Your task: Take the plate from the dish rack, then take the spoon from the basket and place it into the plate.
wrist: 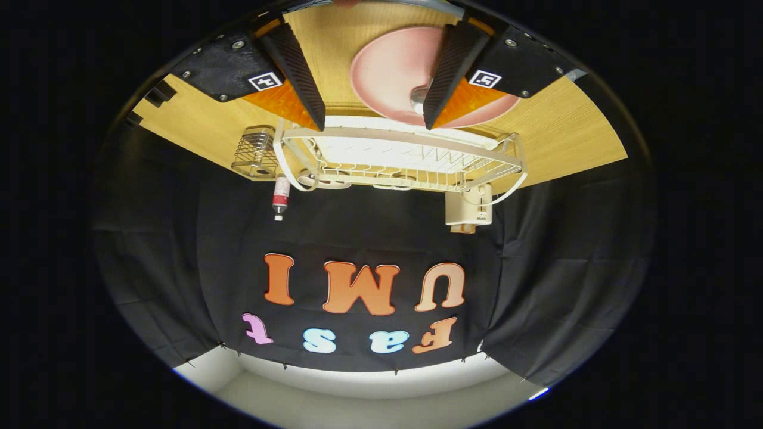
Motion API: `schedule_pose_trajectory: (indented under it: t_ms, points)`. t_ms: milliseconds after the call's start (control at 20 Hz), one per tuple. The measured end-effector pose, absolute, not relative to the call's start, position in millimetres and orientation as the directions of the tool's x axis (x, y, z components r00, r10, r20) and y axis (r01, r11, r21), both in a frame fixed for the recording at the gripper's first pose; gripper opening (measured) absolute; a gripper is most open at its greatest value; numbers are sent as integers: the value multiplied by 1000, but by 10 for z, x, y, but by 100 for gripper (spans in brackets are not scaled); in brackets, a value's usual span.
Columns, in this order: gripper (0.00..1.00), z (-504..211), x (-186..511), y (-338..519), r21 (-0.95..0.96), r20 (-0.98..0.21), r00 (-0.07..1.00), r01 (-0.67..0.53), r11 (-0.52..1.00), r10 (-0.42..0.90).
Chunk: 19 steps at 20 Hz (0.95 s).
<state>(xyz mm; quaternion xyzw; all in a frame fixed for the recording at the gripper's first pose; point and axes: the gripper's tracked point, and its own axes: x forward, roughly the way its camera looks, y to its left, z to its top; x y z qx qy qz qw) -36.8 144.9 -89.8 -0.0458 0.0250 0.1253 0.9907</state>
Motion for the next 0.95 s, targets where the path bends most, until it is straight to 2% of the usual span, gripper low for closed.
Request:
schedule_pose_trajectory:
  t_ms: [500, 950]
  points:
    - [99, -463, 94, 620, -68, -29, 983, -183, 981, 182]
    - [99, -227, 256, -122, -72, 13, 999, -39, 997, 40]
